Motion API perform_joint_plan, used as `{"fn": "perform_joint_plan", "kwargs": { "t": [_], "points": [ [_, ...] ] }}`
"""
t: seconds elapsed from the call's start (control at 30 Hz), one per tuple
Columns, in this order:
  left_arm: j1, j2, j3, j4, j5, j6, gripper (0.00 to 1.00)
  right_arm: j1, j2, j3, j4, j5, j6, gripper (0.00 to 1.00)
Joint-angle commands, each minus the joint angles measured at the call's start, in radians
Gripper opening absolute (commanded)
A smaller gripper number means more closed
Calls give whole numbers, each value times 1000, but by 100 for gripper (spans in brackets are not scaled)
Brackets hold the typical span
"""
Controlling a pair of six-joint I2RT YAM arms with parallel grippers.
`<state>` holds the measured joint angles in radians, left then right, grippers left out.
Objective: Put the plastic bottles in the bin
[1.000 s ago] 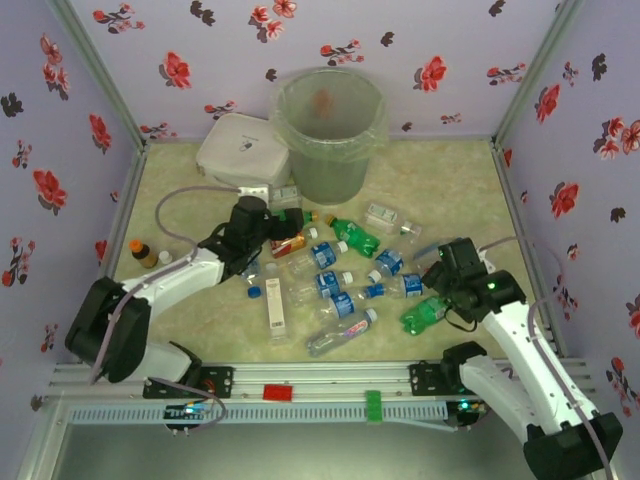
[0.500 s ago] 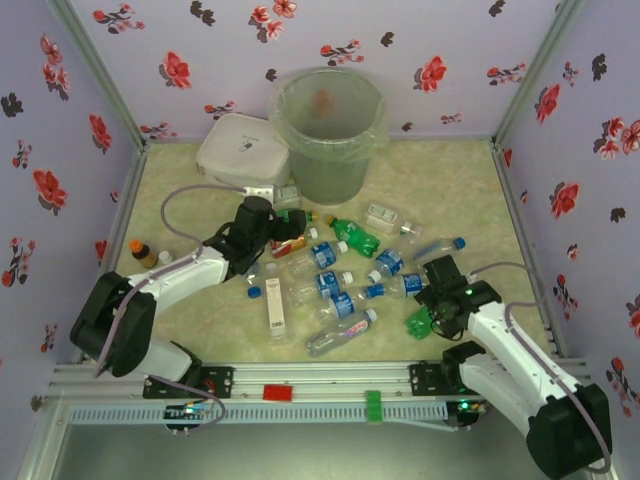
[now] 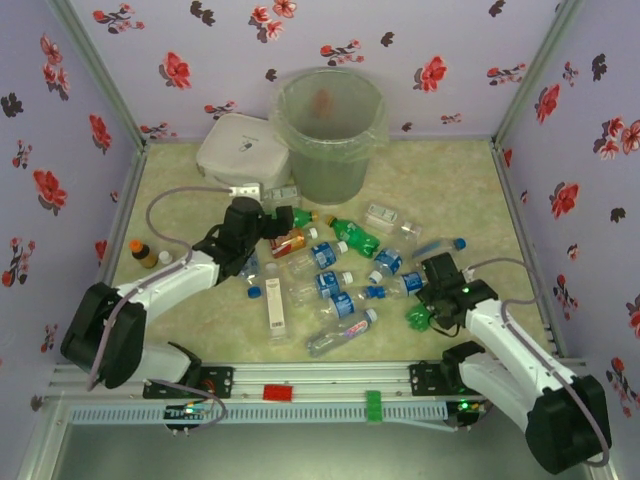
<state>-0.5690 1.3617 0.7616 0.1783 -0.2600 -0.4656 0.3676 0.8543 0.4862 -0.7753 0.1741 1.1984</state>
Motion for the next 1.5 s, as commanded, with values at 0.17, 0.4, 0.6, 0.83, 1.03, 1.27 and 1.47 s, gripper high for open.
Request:
{"fn": "perform_joint_plan", "kwargs": {
  "t": [0.17,0.4,0.6,0.83,1.03,1.27,1.47],
  "points": [
    [175,-108,-67,11,50,-87,100,4,124,404,-23,114,-339,36],
    [309,-150,-88,-88,116,-173,100,4,472,868,108,-27,-614,35],
    [344,-167,-77,-208,116,-177,100,5,722,1254,238,-169,-674,32],
    [348,-213,-129,-194,126,-182,100,17,1042,1672,318,-298,-645,32],
    [349,-251,-179,-160,128,-202,100,26,1275,1884,316,-336,-624,32],
    [349,-296,-202,-139,157,-154,100,56,1417,2021,271,-323,-684,42],
    [348,-333,-198,-167,166,-106,100,68,1393,2051,278,-279,-739,99]
  ]
}}
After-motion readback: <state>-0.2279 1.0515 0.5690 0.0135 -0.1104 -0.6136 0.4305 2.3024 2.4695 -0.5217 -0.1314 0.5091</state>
